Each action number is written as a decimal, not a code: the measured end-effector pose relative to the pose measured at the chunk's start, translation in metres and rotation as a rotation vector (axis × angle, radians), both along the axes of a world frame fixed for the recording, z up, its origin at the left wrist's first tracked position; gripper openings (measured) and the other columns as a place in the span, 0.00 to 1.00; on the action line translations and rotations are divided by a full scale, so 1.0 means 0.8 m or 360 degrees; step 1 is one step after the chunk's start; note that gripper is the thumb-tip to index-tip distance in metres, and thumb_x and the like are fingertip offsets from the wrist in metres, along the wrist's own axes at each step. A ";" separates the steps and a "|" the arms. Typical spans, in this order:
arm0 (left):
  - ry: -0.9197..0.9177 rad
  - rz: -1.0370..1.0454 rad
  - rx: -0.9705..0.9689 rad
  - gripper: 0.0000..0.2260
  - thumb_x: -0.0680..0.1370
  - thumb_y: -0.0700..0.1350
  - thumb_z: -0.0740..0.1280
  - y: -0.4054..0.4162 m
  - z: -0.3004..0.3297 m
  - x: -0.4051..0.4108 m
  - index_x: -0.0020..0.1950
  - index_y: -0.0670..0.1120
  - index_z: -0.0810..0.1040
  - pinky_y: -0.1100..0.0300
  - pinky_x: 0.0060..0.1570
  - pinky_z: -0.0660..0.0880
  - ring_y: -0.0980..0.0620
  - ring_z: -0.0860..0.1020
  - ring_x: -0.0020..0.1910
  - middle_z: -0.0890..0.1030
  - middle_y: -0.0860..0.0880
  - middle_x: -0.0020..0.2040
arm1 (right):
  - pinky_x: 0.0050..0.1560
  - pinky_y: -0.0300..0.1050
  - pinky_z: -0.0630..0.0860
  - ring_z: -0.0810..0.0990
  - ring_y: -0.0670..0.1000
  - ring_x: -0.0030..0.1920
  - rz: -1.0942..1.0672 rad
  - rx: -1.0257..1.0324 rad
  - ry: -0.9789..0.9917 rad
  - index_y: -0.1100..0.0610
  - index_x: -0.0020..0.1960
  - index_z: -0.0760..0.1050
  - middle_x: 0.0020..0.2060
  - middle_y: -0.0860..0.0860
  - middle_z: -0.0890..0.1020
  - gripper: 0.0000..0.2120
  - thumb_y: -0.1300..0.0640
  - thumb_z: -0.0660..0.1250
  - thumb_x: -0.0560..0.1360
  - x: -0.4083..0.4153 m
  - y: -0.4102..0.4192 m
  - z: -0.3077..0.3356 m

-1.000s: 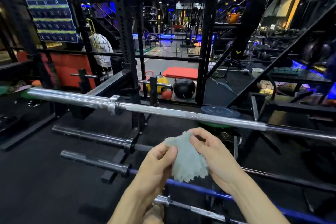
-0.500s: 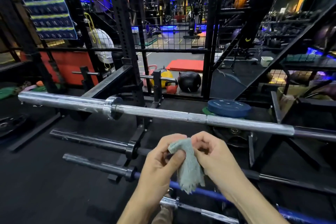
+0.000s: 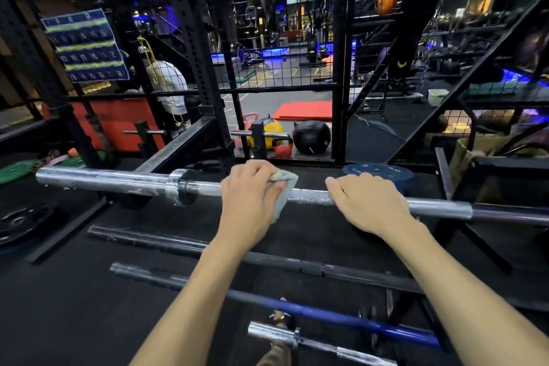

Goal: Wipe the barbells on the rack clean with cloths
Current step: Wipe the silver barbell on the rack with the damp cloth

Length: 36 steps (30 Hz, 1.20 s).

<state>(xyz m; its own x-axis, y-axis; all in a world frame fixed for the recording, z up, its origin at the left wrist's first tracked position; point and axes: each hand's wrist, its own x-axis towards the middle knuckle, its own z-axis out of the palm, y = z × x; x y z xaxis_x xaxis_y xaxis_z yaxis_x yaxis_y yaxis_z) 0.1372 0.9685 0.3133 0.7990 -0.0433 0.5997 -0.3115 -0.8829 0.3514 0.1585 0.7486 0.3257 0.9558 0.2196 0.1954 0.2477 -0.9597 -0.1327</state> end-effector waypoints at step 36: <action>0.0049 0.0227 0.0161 0.09 0.86 0.51 0.57 -0.048 0.000 0.034 0.49 0.49 0.69 0.53 0.44 0.62 0.45 0.74 0.35 0.73 0.53 0.32 | 0.43 0.53 0.68 0.71 0.61 0.40 -0.0014 -0.0107 -0.0306 0.54 0.45 0.77 0.40 0.54 0.79 0.25 0.46 0.44 0.85 -0.001 0.004 -0.008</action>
<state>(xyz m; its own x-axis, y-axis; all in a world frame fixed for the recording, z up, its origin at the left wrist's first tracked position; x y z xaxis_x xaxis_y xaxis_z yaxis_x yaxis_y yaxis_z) 0.1645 0.9305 0.3134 0.8192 0.0126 0.5734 -0.1713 -0.9487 0.2656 0.1576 0.7518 0.3194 0.9043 0.2303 0.3596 0.2540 -0.9670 -0.0196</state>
